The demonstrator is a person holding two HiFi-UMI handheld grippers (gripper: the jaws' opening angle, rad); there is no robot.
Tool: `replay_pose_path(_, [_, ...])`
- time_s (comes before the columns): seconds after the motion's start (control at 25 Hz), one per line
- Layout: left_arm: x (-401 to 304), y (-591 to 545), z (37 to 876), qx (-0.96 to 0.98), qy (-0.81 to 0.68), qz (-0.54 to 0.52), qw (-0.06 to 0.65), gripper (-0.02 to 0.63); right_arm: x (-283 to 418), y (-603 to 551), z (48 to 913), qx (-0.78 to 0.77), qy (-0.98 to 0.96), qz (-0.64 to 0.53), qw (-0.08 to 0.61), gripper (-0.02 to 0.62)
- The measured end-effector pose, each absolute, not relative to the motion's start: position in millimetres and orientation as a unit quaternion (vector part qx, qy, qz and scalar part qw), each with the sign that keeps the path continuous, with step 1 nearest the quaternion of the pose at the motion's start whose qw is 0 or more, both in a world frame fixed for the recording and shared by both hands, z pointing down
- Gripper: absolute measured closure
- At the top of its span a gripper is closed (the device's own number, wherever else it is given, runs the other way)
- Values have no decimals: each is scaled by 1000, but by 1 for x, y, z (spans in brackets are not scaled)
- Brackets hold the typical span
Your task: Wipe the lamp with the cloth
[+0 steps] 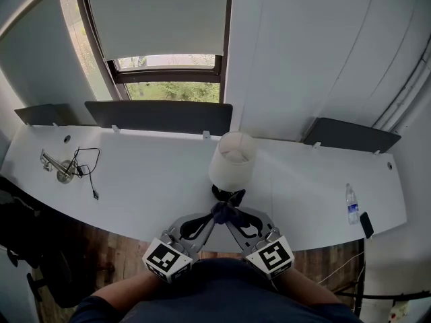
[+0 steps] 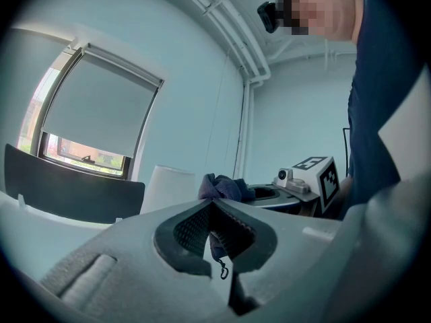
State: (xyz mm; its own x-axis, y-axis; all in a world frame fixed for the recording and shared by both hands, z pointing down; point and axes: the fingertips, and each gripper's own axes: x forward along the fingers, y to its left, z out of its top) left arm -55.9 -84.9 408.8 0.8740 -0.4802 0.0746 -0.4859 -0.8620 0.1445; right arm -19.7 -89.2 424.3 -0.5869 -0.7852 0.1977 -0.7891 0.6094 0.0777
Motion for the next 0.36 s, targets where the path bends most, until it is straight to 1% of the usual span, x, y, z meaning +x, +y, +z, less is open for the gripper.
replay_pose_path(0.36, [-57,-84,410,965,-251,17,80,600,-22,-88,421,437,-893,-3,112,491])
